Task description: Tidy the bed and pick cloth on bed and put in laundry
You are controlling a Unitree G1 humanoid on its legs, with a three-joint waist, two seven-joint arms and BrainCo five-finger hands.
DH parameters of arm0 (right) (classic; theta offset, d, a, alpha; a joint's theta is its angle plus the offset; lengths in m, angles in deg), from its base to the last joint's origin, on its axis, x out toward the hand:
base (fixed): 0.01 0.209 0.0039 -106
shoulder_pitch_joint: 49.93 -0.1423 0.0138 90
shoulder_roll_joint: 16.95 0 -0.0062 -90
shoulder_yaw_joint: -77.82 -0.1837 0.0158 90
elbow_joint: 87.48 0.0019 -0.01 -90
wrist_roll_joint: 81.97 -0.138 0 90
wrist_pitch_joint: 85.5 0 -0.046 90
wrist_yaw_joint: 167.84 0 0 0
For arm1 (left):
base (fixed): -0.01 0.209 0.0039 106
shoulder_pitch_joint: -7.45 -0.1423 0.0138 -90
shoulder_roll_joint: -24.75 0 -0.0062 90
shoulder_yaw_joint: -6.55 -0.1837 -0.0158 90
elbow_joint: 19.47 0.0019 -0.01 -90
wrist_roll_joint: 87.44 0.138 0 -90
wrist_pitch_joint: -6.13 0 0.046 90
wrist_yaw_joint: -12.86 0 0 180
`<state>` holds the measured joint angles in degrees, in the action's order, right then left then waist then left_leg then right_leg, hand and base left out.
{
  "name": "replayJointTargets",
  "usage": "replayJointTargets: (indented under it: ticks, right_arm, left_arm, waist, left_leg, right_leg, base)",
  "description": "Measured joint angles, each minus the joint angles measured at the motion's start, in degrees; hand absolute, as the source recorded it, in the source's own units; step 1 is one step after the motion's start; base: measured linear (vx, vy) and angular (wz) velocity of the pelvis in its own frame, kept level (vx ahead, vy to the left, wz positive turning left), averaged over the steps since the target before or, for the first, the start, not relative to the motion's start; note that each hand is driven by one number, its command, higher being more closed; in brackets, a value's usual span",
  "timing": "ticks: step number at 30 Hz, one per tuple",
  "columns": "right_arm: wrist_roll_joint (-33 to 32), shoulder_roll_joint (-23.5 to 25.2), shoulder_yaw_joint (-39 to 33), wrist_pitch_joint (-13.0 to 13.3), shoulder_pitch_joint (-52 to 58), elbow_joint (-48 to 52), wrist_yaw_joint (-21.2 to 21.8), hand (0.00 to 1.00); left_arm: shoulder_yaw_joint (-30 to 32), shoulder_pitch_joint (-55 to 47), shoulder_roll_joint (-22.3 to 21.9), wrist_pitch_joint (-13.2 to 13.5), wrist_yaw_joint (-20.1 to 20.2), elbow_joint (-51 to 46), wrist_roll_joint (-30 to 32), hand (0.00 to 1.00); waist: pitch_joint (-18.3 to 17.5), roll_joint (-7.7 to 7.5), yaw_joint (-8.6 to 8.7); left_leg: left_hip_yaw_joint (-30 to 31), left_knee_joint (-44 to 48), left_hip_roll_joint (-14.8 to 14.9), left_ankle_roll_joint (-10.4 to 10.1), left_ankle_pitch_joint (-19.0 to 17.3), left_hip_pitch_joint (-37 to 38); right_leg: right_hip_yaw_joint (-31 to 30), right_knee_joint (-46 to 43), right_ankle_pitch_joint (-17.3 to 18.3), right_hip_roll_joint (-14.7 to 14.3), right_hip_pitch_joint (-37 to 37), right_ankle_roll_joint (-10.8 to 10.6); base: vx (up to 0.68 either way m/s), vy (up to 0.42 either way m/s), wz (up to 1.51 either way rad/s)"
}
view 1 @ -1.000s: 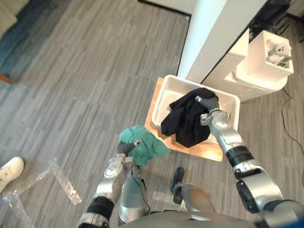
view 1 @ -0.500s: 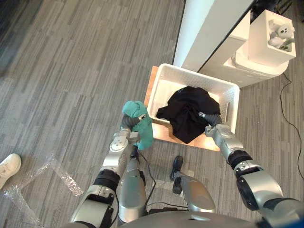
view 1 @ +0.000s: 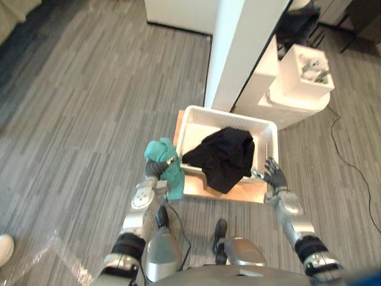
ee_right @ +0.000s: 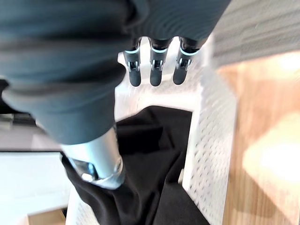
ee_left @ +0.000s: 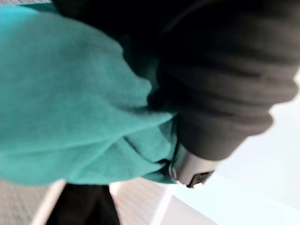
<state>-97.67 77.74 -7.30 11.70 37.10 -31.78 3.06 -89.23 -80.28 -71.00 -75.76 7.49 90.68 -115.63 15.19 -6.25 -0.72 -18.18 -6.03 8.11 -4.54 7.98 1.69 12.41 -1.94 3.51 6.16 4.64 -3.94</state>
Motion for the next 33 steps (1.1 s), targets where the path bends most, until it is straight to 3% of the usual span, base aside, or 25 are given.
replayJointTargets:
  ticks: [3,7,9,11,14,15,18,20,21,25,29,33]
  right_arm:
    - [2.7,0.0,-2.0,-1.7,2.4,0.1,-0.8,0.00]
    - [3.8,0.0,-4.5,-3.4,5.2,0.1,-2.3,0.00]
    - [5.9,-0.1,-7.0,-4.4,6.2,-0.3,-2.8,0.00]
    - [5.9,-0.1,-9.5,-5.8,8.4,-2.7,-3.0,0.00]
    - [4.5,-0.1,-11.8,-6.3,10.6,-9.1,-2.6,0.00]
    - [1.8,0.1,-12.9,-6.0,11.9,-11.9,-2.0,0.00]
    - [-1.2,0.7,-14.3,-4.4,13.7,-15.5,-0.3,0.00]
    - [-1.8,1.9,-15.7,-3.0,15.3,-17.2,0.9,0.00]
    - [-2.0,2.4,-15.7,-2.4,16.6,-18.5,2.3,0.00]
    - [-2.0,4.1,-18.2,-1.4,19.1,-19.9,4.8,0.00]
    - [-1.9,6.1,-20.2,-1.1,21.6,-20.7,9.1,0.00]
    - [-0.4,7.3,-20.2,-1.0,24.7,-20.7,11.5,0.00]
  left_arm:
    - [1.0,-2.3,-1.0,1.3,0.0,-2.7,-1.7,1.00]
    - [3.7,-4.2,-1.0,5.7,-0.6,-5.9,-2.8,1.00]
    - [4.4,-4.7,-0.9,9.2,-1.1,-9.1,-2.5,1.00]
    - [4.2,-5.8,-0.7,14.9,-1.0,-13.0,-0.7,1.00]
    - [3.6,-6.0,-0.6,18.3,-0.1,-16.9,2.5,1.00]
    - [3.2,-5.6,-0.1,18.8,0.3,-18.8,4.5,1.00]
    - [2.1,-3.3,2.2,18.2,0.8,-20.9,5.4,1.00]
    - [1.4,-0.2,3.3,16.2,1.6,-21.4,5.4,1.00]
    - [0.7,2.8,3.8,13.5,2.6,-22.2,5.2,1.00]
    - [-3.0,8.1,4.0,8.2,2.5,-23.4,5.2,1.00]
    - [-5.5,13.5,4.0,2.9,2.2,-23.1,5.1,1.00]
    - [-6.0,18.2,4.0,0.0,0.6,-18.0,5.1,1.00]
  waist:
    - [-2.8,1.07,0.18]
    - [-3.5,2.07,0.81]
    - [-3.8,2.36,1.31]
    - [-5.0,2.49,1.68]
    - [-5.9,2.84,1.81]
    - [-6.8,3.50,2.57]
    - [-7.5,4.63,4.20]
    - [-7.9,5.27,5.17]
    - [-8.1,5.71,6.26]
    - [-9.4,6.46,7.68]
    - [-10.0,6.20,9.77]
    - [-10.4,6.05,10.86]
  left_leg:
    - [0.0,0.0,-0.2,0.2,-0.4,0.6]
    - [-0.3,0.0,-0.2,0.2,-1.0,2.3]
    - [-0.4,0.0,-0.3,0.0,-1.2,2.3]
    - [-0.7,0.0,-0.3,0.2,-1.3,2.4]
    - [-1.7,0.0,-0.2,0.0,-1.7,3.5]
    - [-2.0,0.0,-0.3,-0.1,-1.9,3.7]
    - [-3.3,0.0,-0.2,-0.3,-2.3,4.9]
    - [-4.3,0.0,0.0,-0.6,-2.8,6.4]
    - [-5.9,0.0,0.2,-0.9,-3.2,7.8]
    - [-9.4,0.0,0.6,-1.2,-3.7,8.4]
    - [-13.0,0.0,1.3,-1.6,-4.1,9.3]
    - [-15.8,0.0,1.7,-1.8,-4.3,10.0]
  right_leg:
    - [-0.3,0.0,0.4,0.1,0.4,-0.3]
    - [-0.6,0.1,0.9,0.3,1.9,-0.1]
    - [-0.7,0.1,0.9,0.3,1.8,-0.1]
    - [-1.0,0.1,0.9,0.2,1.9,-0.1]
    - [-2.0,0.1,0.7,0.2,2.0,-0.1]
    - [-2.4,0.2,0.7,0.2,2.0,-0.1]
    - [-3.3,0.2,0.7,0.2,2.5,-0.1]
    - [-4.4,0.2,0.7,0.0,3.3,-0.1]
    - [-5.9,0.3,0.7,-0.2,3.7,0.0]
    - [-9.3,0.5,0.1,-0.7,2.8,-0.1]
    - [-13.1,1.2,-1.1,-1.6,1.9,0.1]
    - [-15.7,1.5,-1.9,-2.1,0.9,0.3]
  base:
    - [0.00,0.002,-0.02]
    - [0.00,0.000,-0.01]
    - [0.01,0.002,-0.02]
    - [0.04,-0.001,-0.09]
    - [0.07,-0.004,-0.16]
    - [0.07,0.001,-0.16]
    - [0.07,0.005,-0.20]
    - [0.04,0.004,-0.40]
    - [0.01,0.010,-0.40]
    - [0.01,0.019,-0.47]
    - [-0.02,0.001,-0.49]
    - [-0.01,-0.006,-0.40]
